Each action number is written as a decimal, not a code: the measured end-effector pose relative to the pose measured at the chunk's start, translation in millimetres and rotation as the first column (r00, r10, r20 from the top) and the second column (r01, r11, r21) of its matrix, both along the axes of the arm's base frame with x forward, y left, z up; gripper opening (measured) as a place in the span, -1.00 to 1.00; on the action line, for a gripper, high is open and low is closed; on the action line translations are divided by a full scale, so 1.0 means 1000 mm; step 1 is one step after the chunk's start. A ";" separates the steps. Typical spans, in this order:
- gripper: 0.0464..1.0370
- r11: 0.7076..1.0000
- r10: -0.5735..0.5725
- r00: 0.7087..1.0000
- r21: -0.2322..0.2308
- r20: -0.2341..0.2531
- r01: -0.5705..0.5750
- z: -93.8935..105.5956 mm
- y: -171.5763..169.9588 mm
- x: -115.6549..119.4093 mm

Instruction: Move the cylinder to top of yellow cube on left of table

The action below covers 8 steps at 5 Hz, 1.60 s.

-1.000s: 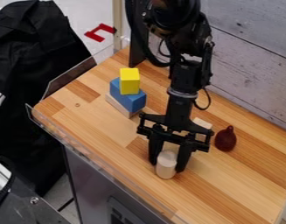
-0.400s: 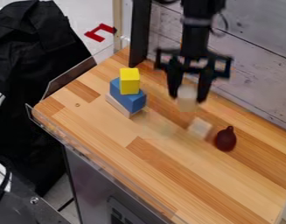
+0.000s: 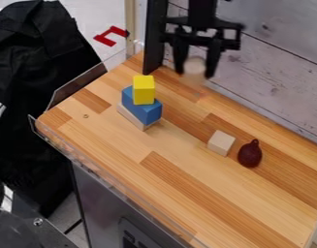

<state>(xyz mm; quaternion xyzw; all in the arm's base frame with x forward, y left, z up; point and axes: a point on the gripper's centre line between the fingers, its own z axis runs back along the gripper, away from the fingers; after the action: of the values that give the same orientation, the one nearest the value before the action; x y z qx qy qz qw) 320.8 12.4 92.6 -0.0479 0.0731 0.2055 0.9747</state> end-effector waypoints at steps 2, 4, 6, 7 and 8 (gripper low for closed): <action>-0.02 0.994 0.102 0.994 0.050 -0.046 -0.099 0.003 0.032 -0.012; -0.02 0.986 0.160 0.986 0.057 -0.042 -0.158 0.010 0.048 -0.023; -0.02 0.987 0.153 0.983 0.053 -0.102 -0.149 -0.003 0.047 -0.026; -0.02 0.990 0.137 0.983 0.050 -0.121 -0.132 -0.007 0.045 -0.022; -0.02 0.991 0.135 0.982 0.044 -0.131 -0.130 -0.010 0.045 -0.022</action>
<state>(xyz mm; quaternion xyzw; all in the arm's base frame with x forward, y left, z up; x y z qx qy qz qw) 298.4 56.9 83.0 -0.0219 0.1313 0.2740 0.9525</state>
